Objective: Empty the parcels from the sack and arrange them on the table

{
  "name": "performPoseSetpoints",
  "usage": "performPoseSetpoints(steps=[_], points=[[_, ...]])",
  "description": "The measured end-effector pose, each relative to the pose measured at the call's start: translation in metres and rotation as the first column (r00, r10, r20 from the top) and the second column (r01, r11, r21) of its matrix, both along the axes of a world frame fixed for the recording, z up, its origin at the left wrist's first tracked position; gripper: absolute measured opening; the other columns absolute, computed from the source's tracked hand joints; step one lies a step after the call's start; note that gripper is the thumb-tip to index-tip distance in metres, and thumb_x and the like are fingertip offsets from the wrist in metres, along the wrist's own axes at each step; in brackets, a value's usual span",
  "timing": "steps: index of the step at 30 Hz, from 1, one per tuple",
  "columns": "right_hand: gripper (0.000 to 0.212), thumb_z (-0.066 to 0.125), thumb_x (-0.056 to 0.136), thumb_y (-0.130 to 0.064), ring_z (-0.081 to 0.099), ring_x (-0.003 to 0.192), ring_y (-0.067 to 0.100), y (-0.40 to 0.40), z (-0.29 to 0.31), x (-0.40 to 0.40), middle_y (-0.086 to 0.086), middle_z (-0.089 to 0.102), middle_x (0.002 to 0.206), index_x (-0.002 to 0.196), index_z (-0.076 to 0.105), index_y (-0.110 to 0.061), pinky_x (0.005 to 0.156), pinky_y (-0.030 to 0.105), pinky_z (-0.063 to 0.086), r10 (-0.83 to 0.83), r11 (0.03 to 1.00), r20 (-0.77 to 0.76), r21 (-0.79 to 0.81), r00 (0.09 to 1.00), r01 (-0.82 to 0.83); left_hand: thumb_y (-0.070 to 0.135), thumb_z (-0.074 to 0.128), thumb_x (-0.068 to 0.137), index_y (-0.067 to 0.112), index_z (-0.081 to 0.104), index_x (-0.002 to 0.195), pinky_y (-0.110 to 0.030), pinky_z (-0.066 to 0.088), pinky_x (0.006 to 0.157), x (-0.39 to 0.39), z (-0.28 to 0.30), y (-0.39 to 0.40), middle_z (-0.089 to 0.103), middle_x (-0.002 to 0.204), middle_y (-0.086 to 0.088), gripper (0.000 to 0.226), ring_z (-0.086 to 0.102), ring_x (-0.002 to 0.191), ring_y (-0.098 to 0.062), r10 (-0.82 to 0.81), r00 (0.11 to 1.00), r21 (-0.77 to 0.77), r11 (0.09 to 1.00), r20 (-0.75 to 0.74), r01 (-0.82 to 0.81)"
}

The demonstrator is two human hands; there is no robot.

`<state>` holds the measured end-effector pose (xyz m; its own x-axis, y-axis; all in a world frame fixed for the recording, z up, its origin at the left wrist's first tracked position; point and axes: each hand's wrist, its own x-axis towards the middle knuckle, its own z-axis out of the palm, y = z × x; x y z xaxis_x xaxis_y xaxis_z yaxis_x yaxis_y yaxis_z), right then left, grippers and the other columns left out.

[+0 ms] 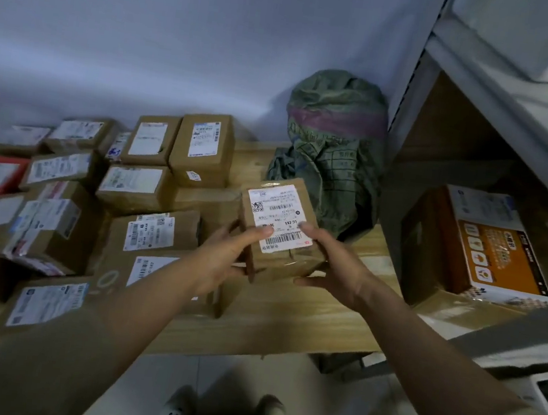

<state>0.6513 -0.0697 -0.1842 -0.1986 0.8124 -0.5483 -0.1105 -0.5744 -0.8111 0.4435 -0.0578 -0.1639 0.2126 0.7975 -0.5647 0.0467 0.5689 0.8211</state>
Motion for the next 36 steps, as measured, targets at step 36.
performPoseSetpoints(steps=[36], points=[[0.068,0.061,0.093,-0.041,0.068,0.092,0.032,0.131,-0.058,-0.17,0.011,0.06,0.122,0.151,0.033,-0.02,0.07,0.041,0.059,0.007,0.997,0.588,-0.069,0.809,0.041,0.023,0.06,0.096,0.016,0.065,0.123,-0.041,0.053,0.095,-0.187,-0.049,0.074,0.066,0.116,-0.002,0.028,0.06,0.108,-0.02,0.254,0.82,0.251,0.958,-0.512,-0.14]])
